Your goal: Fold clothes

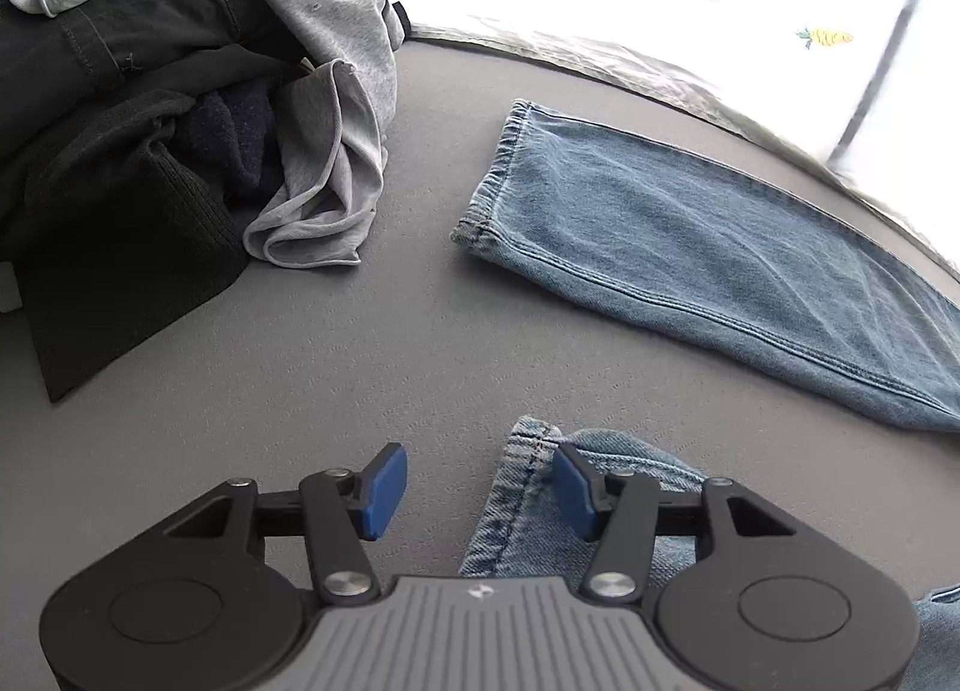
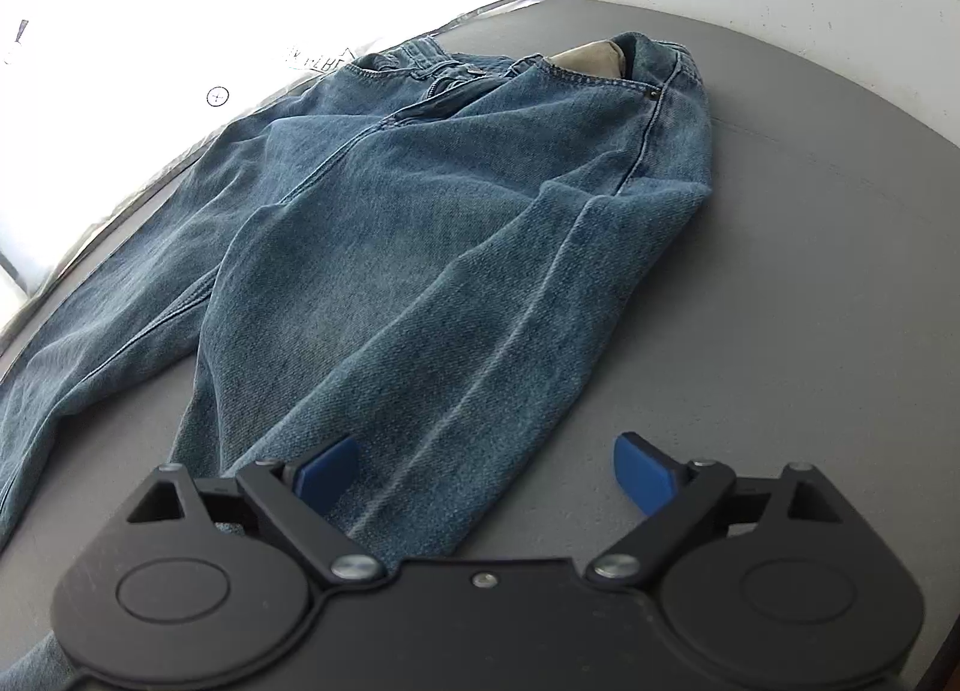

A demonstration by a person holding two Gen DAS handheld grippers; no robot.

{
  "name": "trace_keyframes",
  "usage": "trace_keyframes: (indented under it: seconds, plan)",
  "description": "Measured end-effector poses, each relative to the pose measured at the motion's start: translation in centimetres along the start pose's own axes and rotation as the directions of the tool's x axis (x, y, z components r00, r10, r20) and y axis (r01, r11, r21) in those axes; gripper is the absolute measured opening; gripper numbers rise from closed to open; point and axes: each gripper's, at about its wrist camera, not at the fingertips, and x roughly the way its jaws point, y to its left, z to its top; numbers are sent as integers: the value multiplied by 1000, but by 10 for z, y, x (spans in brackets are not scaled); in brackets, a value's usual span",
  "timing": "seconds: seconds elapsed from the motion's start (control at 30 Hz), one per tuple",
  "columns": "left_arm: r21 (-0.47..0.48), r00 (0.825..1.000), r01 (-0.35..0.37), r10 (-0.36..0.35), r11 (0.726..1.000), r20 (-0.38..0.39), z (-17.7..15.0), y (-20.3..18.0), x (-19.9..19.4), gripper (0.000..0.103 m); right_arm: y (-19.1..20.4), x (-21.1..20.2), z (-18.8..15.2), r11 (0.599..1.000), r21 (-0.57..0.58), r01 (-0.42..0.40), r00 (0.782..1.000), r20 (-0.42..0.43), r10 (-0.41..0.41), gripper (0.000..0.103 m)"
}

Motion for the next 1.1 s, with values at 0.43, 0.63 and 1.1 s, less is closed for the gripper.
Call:
trace_keyframes:
  seconds: [0.43, 0.63, 1.1]
  plan:
    - [126, 997, 54, -47, 990, -62, 2, -28, 27, 65, 15, 14, 3, 997, -8, 73, 997, 11, -73, 103]
    - [93, 999, 31, -27, 995, -37, 5, -27, 23, 23, 19, 9, 7, 995, -34, 97, 995, 29, -96, 65]
    - [-233, 992, -3, 33, 972, 123, 31, 10, -58, 19, 5, -21, 12, 997, -72, 7, 997, 77, -1, 1]
